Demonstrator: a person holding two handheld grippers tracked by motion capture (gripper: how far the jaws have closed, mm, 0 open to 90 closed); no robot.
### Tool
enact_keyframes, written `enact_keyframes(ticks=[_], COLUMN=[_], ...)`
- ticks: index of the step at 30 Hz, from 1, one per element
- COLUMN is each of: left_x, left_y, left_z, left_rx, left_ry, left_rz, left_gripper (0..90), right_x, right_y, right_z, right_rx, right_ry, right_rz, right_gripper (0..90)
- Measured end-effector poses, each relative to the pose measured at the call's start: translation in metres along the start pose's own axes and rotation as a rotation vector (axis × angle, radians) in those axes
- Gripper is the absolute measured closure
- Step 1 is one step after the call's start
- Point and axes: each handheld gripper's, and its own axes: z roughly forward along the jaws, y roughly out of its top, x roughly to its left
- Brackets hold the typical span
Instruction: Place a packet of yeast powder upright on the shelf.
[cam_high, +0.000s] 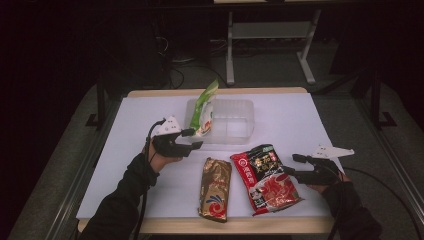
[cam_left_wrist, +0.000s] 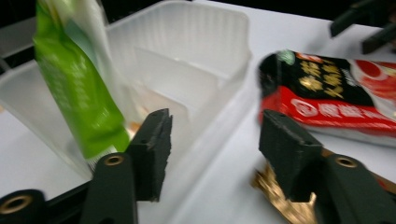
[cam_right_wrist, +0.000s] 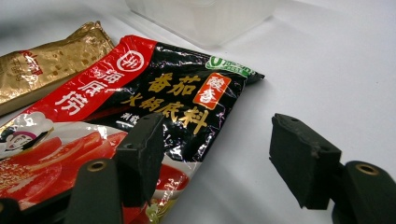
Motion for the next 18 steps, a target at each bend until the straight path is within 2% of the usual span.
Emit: enact_keyframes(ticks=[2,4,8,10,11,12,15,18], left_x=[-0.002,-0.003,-0.007,-0.011,-0.012,-0.012,-0.012,-0.014], left_y=[-0.005,-0.011,-0.024,-0.029,-0.03,-0.032,-0.034,-0.037], left_z=[-0.006,-0.009,-0.008,-0.003,0.0,0.003,0.014,0.027], left_rx=[-0.01,-0.009,0.034,0.062,0.071,0.073,0.084,0.114], left_ry=[-0.039,-0.055,-0.089,-0.091,-0.089,-0.101,-0.132,-0.159], left_rz=[-0.052,-0.072,-0.113,-0.113,-0.113,-0.124,-0.162,-0.177], left_gripper=[36.3,35.3,32.0,31.5,27.3,24.9,25.1,21.2], right_x=[0.0,0.0,0.002,0.003,0.004,0.004,0.005,0.004], right_y=[0.0,0.0,0.001,0.002,0.002,0.002,0.003,0.002], right_z=[0.0,-0.001,-0.002,-0.001,-0.001,-0.001,0.0,0.0], right_rx=[0.001,0.002,0.003,0.01,0.011,0.011,0.013,0.012], right_ry=[-0.004,-0.008,-0.013,-0.02,-0.019,-0.017,-0.017,-0.017], right_rz=[-0.003,-0.01,-0.023,-0.034,-0.035,-0.037,-0.044,-0.043], right_gripper=[34.9,35.1,35.8,35.9,35.9,35.9,35.9,35.9])
